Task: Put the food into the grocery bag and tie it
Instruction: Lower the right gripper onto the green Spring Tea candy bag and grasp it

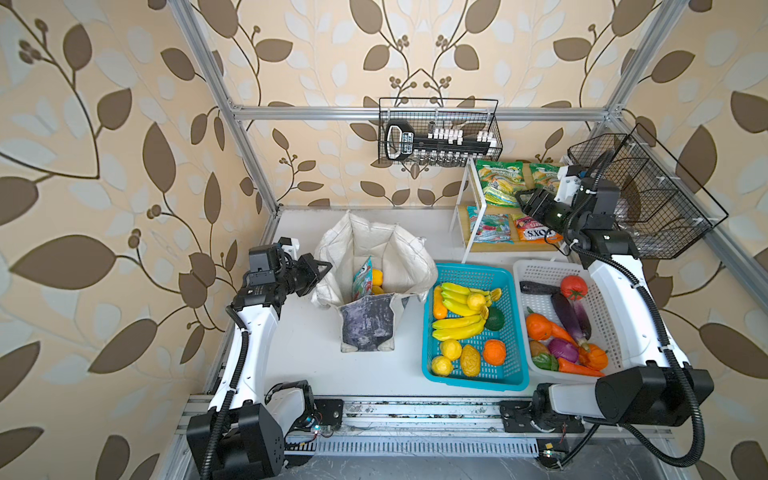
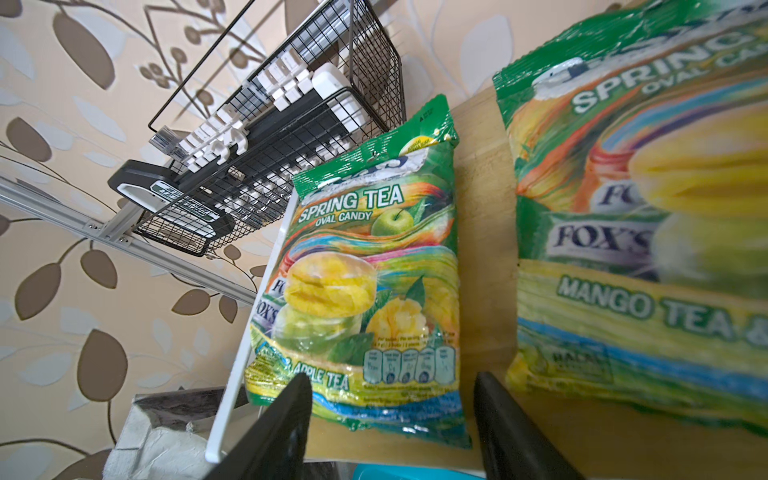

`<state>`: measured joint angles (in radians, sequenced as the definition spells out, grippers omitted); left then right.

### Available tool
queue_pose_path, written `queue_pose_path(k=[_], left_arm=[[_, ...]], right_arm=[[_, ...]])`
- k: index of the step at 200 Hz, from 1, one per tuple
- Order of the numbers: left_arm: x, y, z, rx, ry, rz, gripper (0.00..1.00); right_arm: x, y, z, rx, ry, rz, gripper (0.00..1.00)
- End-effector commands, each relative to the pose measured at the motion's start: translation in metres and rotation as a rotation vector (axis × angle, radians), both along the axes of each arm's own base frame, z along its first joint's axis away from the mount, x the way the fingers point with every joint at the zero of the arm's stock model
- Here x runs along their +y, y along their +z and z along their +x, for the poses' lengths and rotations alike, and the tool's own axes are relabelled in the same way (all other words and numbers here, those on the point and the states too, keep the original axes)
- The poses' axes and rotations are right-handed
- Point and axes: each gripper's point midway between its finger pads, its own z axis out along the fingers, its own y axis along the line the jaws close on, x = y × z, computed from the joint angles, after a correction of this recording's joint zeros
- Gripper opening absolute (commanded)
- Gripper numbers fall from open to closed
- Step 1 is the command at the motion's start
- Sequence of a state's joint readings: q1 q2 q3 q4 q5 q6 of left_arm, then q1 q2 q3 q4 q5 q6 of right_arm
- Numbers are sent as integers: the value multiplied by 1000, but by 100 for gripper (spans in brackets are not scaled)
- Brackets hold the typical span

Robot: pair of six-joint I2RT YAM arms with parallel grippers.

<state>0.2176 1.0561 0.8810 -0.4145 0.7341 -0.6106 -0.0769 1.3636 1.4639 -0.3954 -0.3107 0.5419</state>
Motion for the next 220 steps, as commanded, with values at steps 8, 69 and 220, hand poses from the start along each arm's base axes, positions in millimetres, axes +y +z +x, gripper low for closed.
queue_pose_path(k=[8, 69, 220], left_arm=[[-2, 5, -1, -23, -16, -20, 0], [-2, 4, -1, -18, -19, -27, 0], [-3, 3, -1, -15, -21, -35, 0]], right_arm=[[3, -5, 6, -7, 8, 34, 57], [3, -7, 6, -20, 2, 37, 26], [38, 88, -18, -226, 129, 112, 0]])
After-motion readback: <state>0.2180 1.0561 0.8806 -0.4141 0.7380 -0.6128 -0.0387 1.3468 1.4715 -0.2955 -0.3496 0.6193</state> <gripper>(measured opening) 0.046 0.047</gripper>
